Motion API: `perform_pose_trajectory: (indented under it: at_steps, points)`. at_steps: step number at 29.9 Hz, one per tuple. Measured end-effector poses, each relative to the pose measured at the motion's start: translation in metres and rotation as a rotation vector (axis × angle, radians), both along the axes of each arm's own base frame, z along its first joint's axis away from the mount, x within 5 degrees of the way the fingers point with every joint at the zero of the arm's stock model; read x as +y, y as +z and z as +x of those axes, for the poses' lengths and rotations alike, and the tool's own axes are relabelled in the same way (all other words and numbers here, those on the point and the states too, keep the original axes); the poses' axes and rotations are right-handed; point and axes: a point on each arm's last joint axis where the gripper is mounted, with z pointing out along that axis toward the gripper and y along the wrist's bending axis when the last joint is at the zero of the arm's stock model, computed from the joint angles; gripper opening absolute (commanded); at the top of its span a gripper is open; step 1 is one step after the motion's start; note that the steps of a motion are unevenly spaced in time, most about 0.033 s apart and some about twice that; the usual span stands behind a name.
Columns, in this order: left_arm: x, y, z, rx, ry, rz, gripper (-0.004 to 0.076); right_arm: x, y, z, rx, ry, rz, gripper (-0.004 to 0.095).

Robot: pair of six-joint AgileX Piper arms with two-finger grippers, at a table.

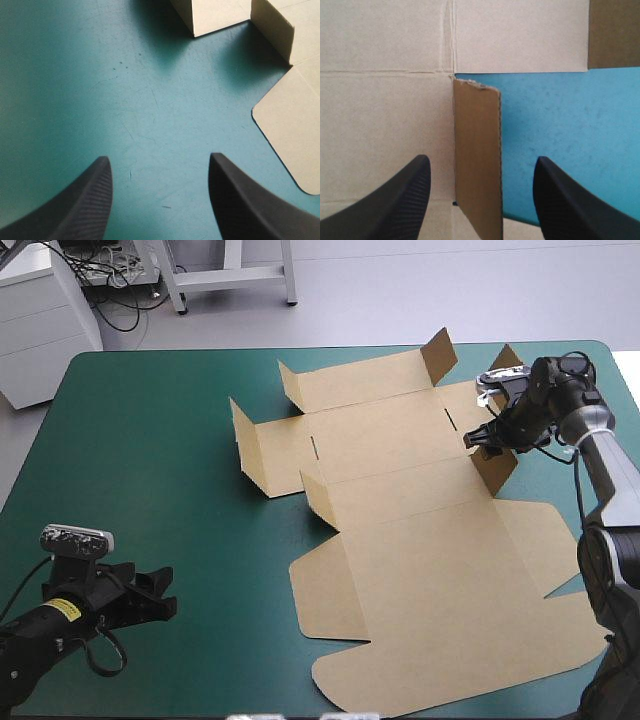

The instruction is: Fold the box

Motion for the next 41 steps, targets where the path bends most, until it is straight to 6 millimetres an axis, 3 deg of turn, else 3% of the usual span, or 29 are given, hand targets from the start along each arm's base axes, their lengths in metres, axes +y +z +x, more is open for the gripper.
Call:
perform_pose_trajectory:
  at_steps: [5,8,12,15,16,29,36,41]
  points:
    - [0.0,0.0,0.0,0.006,-0.002,0.001,0.0407,0.001,-0.015,0.011,0.024,0.008,-0.001,0.0525]
    - [0.0,0.0,0.0,0.006,-0.002,0.001,0.0407,0.001,-0.023,0.013,0.043,0.009,-0.001,0.0455]
    - [0.0,-0.001,0.0,0.005,0.0,0.008,0.0407,0.001,-0.027,0.015,0.053,0.01,-0.001,0.0238]
    - [0.001,-0.001,0.0,0.004,0.002,0.019,0.0407,0.001,-0.028,0.015,0.055,0.016,-0.003,0.0009]
    - [0.001,-0.001,0.0,0.004,0.002,0.021,0.0407,0.001,-0.028,0.015,0.057,0.021,-0.005,-0.0019]
    - [0.002,-0.002,-0.001,0.012,0.0,0.029,0.0407,0.004,-0.028,0.012,0.081,0.139,-0.005,-0.0023]
    - [0.003,-0.003,-0.001,0.023,-0.001,0.043,0.0407,0.009,-0.027,0.013,0.055,0.284,0.003,-0.0023]
    - [0.003,-0.003,-0.001,0.022,0.0,0.047,0.0407,0.023,-0.018,0.016,0.007,0.447,-0.037,-0.0023]
